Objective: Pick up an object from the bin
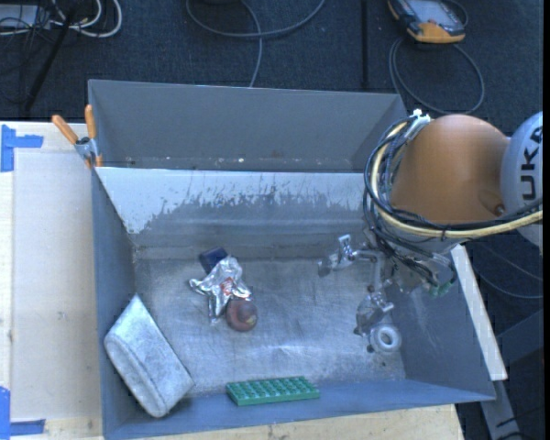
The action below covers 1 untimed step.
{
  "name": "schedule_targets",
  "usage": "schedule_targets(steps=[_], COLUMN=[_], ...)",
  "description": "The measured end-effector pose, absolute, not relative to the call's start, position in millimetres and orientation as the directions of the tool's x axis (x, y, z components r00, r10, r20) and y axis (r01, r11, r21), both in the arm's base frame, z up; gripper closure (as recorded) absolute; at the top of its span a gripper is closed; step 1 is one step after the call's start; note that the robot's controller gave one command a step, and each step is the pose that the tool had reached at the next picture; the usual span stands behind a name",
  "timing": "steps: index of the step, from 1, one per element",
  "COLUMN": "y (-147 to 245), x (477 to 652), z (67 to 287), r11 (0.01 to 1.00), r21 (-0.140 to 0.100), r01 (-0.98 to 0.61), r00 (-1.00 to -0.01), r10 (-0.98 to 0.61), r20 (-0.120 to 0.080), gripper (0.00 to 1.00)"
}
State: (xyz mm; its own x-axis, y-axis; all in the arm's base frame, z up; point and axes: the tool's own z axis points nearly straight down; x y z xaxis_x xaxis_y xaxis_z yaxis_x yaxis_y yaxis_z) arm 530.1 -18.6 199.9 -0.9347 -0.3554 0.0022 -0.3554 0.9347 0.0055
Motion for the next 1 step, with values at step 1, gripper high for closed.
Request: schedule_targets(steps=[1], y=[35.1], x=[563.8], z=[92.0], r11=[0.931], r21=[0.005], r01=[-0.365], r00=[-0.931], r10=[-0.365], r20=[0.005], gripper=[0.0])
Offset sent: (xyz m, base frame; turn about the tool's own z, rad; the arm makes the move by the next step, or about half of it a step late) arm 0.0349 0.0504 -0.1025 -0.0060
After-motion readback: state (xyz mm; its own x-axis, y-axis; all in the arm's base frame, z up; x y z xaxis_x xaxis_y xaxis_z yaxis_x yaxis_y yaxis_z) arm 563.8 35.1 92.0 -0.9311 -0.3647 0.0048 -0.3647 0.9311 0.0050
